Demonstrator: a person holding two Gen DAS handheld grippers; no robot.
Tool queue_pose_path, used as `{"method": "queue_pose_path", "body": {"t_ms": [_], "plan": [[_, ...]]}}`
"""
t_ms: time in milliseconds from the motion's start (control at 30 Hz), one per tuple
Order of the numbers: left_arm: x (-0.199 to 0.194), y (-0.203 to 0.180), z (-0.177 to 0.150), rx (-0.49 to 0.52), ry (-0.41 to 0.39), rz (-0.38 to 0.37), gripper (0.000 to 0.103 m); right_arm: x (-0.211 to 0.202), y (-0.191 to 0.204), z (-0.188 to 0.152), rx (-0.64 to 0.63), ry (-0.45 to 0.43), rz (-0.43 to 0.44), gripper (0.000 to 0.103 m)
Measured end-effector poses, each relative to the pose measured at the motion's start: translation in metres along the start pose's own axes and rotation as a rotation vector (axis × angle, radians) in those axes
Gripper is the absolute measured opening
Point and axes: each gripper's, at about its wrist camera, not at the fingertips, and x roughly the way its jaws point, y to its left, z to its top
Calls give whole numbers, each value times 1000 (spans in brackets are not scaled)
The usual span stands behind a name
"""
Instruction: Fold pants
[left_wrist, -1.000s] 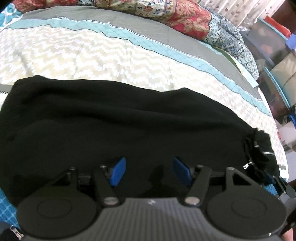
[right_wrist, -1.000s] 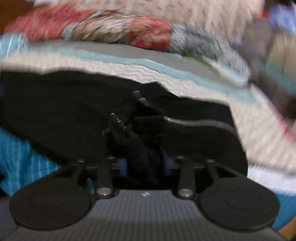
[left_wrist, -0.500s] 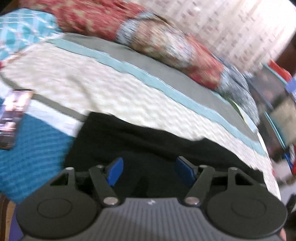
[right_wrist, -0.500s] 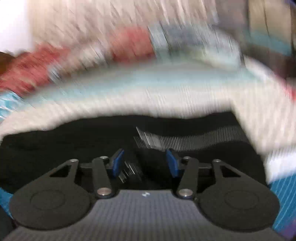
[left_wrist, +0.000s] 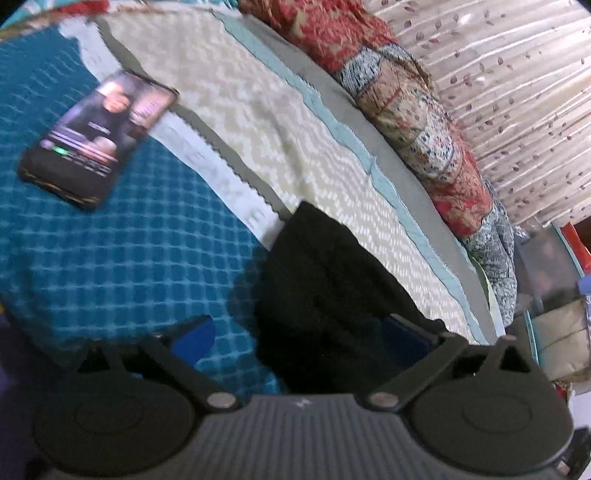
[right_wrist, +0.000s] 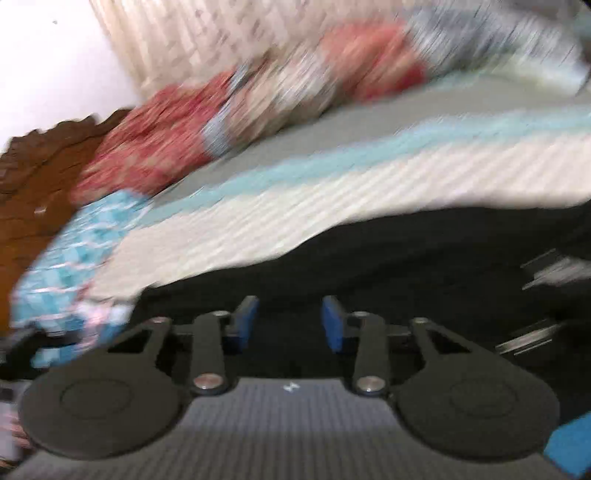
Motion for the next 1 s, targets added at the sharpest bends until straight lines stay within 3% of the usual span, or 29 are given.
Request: {"method": "queue_pose_path", "body": {"t_ms": [67, 200, 267, 333, 400, 433, 467, 533, 633, 833, 933, 1000], "plan": [[12, -4, 1, 32, 1, -1, 103, 37, 19, -5, 30, 75, 73, 27], [25, -4, 1, 61, -4, 0, 103, 90, 49, -15, 81, 170, 143, 27], [29, -3, -1, 60, -22, 4, 103, 108, 52, -20, 124, 215, 131, 27], [32, -8, -4, 113, -36, 14, 103, 129, 51, -35, 172, 281, 62, 17], [33, -14, -9, 159, -49, 36, 102, 135, 42, -40, 246, 252, 74, 13], [33, -17, -12, 173, -54, 42, 97, 135, 41, -39, 269, 256, 75, 13], [33, -19, -13, 177, -45, 25, 69, 136, 42, -37, 269, 261, 74, 13], [39, -24, -10, 162, 10, -6, 44, 137, 46, -37, 267, 257, 76, 13], [45, -31, -6, 101, 91, -162, 32, 134, 43, -39, 316, 246, 97, 13], [35, -124, -35, 393, 71, -271, 31, 126, 25, -39, 450, 216, 184, 18], [39, -169, -62, 578, 62, -282, 31, 101, 9, -32, 494, 109, 182, 20], [50, -195, -83, 665, 104, -287, 33, 81, -10, -28, 519, 29, 146, 23]]}}
